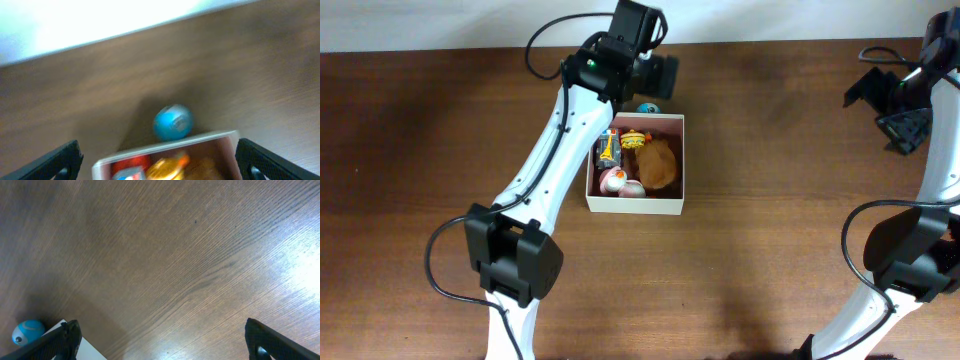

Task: Pack container
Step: 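Open the left gripper and lift it out of the box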

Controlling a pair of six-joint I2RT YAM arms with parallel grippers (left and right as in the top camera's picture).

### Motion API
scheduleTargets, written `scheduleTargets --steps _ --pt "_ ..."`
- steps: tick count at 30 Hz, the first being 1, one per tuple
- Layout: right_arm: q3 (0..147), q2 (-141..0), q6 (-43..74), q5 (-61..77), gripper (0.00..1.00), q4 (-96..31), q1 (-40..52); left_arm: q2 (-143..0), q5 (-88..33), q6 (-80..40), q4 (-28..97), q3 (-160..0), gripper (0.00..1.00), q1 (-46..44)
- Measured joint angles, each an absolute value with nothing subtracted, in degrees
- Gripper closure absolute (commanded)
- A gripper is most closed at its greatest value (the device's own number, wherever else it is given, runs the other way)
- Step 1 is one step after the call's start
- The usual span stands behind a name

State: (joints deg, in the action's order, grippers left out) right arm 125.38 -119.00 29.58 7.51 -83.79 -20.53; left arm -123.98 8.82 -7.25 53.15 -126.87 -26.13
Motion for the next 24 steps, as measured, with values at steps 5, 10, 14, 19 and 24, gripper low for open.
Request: scheduleTargets --steps 5,10,14,19,24 --pt "125.4 -119.0 29.6 7.5 0.01 -83.8 -20.5 -124.0 13.0 -9.1 64.2 -126.9 0.0 -23.2" --pt "125.4 -119.0 29.6 7.5 0.02 -83.8 -20.5 -124.0 13.7 -12.1 68.5 -126.9 0.0 -17.5" --pt "125.4 -119.0 29.6 7.5 0.01 -83.8 -20.5 -124.3 12.4 -13.3 70.8 -126.9 0.0 -12.1" --pt "125.4 -119.0 29.6 7.5 0.01 -83.8 -20.5 -127.5 10.4 -13.6 76.4 -127.0 0.0 -9.4" --pt "125.4 -119.0 29.6 7.5 0.01 -83.8 -20.5 -133.2 9.0 -14.0 80.3 -127.0 0.0 -8.9"
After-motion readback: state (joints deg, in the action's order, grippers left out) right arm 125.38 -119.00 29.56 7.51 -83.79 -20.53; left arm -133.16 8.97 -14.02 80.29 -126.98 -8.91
